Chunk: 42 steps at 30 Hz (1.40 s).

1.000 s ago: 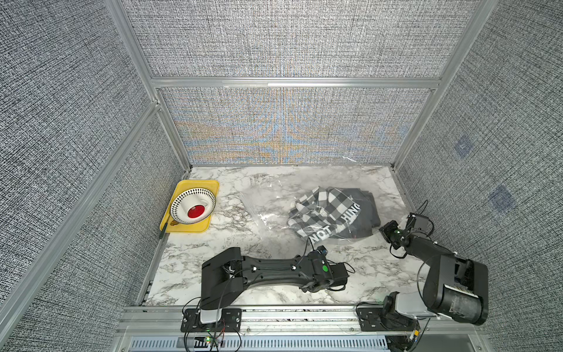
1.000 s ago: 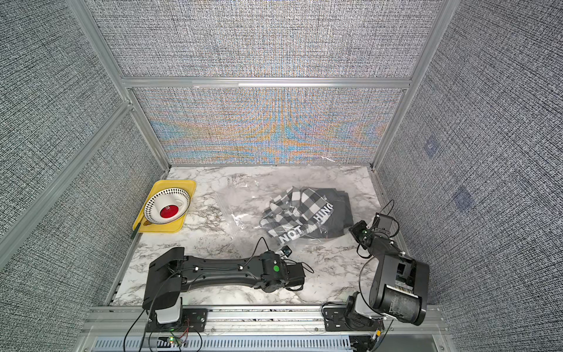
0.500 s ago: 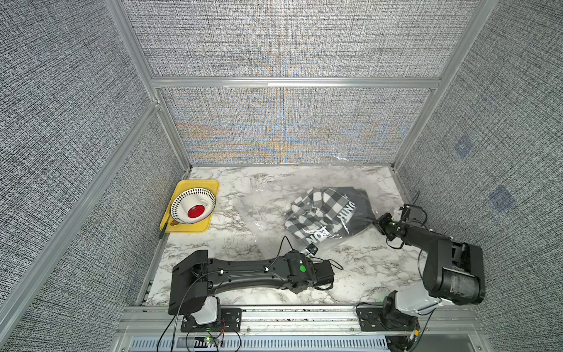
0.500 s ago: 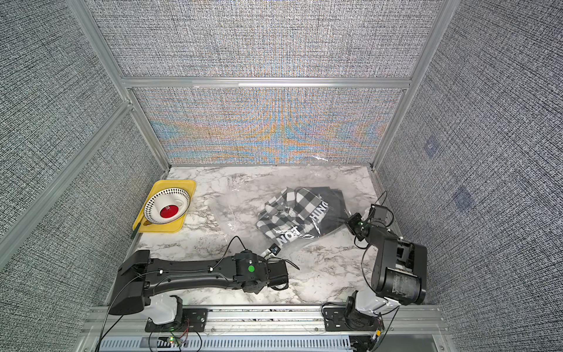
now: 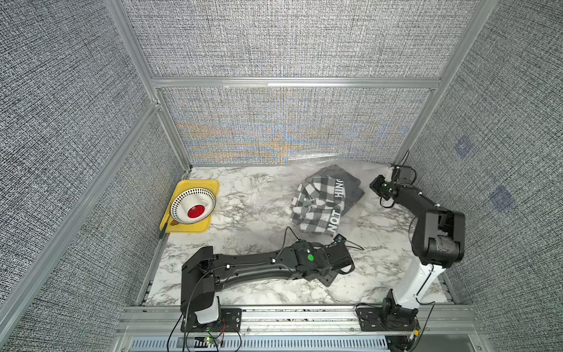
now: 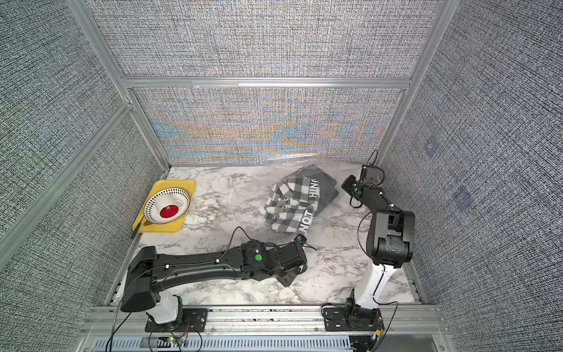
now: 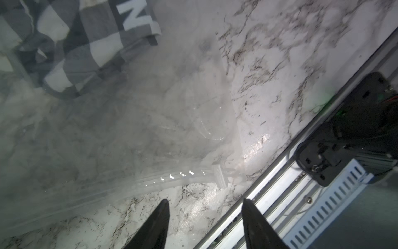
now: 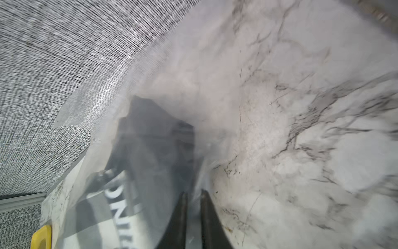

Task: Place the folded shirt into the vacuum bag
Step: Adjust the vacuum bag at the center of the board.

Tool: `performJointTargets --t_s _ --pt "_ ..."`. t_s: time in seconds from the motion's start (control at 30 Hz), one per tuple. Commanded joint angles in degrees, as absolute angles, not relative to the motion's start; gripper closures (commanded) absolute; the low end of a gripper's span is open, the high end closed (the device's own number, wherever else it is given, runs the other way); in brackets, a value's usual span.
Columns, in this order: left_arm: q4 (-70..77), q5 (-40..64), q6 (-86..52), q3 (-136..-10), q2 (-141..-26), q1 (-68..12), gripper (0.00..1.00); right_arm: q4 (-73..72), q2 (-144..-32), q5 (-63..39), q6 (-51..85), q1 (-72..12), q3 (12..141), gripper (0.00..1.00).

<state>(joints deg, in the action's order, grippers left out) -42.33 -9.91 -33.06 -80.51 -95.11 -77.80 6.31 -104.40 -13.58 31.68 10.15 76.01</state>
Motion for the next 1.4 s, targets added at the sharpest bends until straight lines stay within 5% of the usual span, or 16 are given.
performJointTargets --t_s 0.0,0.2,0.43,0.63,0.9,1.17,1.37 --pt "-37.12 -6.64 -34.04 -78.24 -89.89 -74.58 0.32 12.59 -98.03 -7.69 27.18 9.08 74.48 0.66" --pt "-43.32 -3.93 -28.89 -80.86 -86.00 -62.23 0.27 8.44 -93.24 -16.94 27.63 1.06 71.05 0.55" --pt "-38.39 4.27 -24.77 -84.50 -94.07 -40.71 0.20 -1.76 -110.83 -39.86 36.21 -9.12 83.58 0.56" --pt "-31.24 9.66 -22.57 -82.30 -104.92 -29.31 0.20 -0.23 -118.72 -42.01 36.48 -12.54 84.58 0.56" --pt "-20.57 9.16 -27.48 -61.76 -101.74 -27.82 0.21 -7.04 -120.97 -42.99 36.09 -7.82 67.45 0.56" --pt "-21.80 6.89 -32.40 -50.10 -87.34 -30.82 0.21 -4.49 -111.99 -41.96 35.72 -7.93 71.81 0.55" --pt "-19.51 4.74 -36.65 -42.32 -84.13 -35.26 0.21 -8.34 -119.05 -45.70 41.99 -9.35 82.23 0.54"
